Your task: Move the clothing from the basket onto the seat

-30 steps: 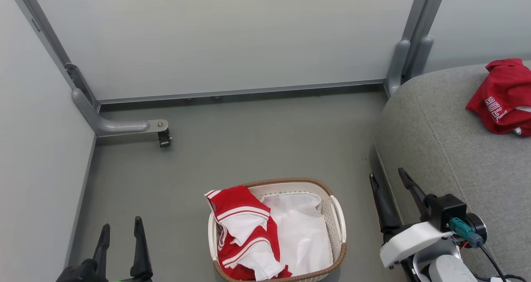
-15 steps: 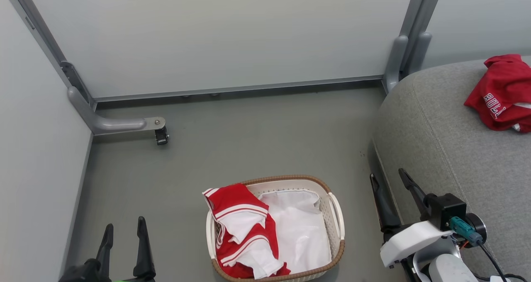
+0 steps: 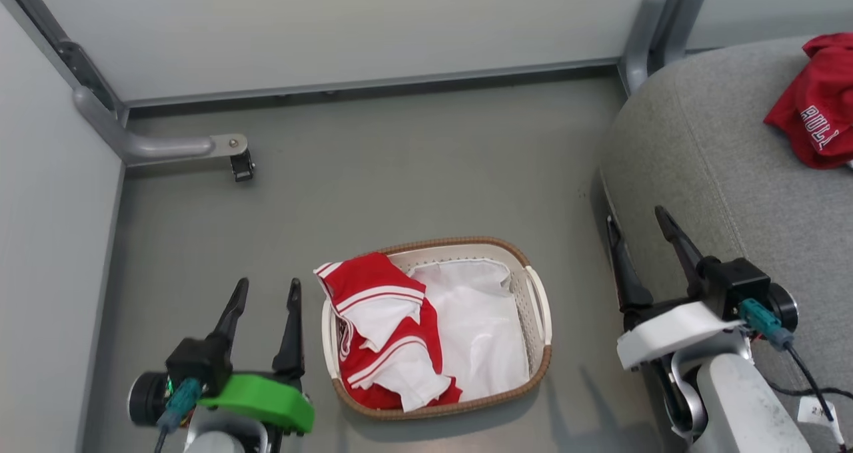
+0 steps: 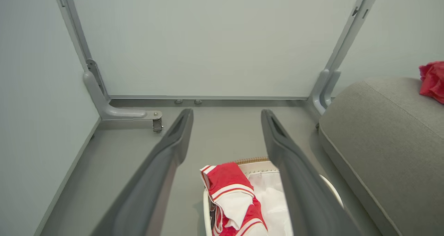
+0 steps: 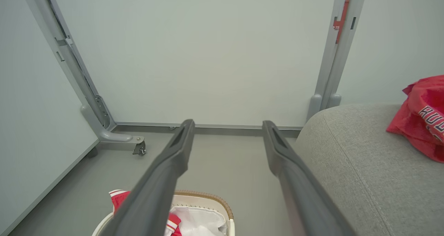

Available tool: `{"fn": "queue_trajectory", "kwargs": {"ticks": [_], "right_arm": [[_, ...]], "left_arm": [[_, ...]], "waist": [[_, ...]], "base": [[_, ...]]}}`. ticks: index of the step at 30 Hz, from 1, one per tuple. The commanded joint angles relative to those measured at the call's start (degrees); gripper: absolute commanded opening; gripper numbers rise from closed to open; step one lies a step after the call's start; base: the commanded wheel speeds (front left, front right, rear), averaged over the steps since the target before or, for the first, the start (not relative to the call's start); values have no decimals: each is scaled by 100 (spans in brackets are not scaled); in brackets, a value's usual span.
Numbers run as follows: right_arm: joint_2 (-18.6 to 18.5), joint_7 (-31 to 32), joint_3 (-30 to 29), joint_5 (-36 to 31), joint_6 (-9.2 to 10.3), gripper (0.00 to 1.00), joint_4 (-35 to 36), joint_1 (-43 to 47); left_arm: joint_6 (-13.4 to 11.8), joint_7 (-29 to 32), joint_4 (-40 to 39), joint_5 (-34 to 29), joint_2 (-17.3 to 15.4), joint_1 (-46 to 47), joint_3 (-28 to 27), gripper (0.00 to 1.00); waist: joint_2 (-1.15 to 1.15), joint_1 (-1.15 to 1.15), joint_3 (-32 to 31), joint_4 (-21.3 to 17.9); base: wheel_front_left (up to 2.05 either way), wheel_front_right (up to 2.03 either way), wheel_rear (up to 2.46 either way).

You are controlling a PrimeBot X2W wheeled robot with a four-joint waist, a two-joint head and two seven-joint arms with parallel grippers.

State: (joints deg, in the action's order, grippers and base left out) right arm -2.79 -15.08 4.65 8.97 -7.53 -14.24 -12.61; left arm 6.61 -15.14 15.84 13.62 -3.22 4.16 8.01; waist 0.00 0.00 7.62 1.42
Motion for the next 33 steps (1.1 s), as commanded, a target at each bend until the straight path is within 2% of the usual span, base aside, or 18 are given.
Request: {"fn": "queue_trajectory", "kwargs": {"ticks": [1,8,13,21,27,33], "right_arm": [[-19,-13,-28,-32,8,100,59,-167],[-19,-13,-38,-20,8,100,290,-663],[-19,-13,-1,65,8,100,418,-952],[-17,-13,-29,146,8,100,580,-1166],[-18,-13,7,239,8,100,671,-1274],[-19,-13,93,375,8,100,749,-1343]], "left_arm": [[35,-2,161,-90,-89,337,122,100],[85,409,1345,-373,-283,1556,1052,100],[89,809,2288,-288,-442,2184,2014,100],[90,1099,3287,-82,-745,2702,3344,100],[91,1134,3805,-211,-959,3069,3877,100],[91,970,4173,-176,-974,3352,3978,100]], "waist": [[0,0,552,-126],[0,0,1516,-377],[0,0,2133,-592],[0,0,2685,-806],[0,0,2921,-892],[0,0,3143,-974]], "base": [[0,0,0],[0,0,0],[0,0,0],[0,0,0],[0,0,0],[0,0,0]]}}
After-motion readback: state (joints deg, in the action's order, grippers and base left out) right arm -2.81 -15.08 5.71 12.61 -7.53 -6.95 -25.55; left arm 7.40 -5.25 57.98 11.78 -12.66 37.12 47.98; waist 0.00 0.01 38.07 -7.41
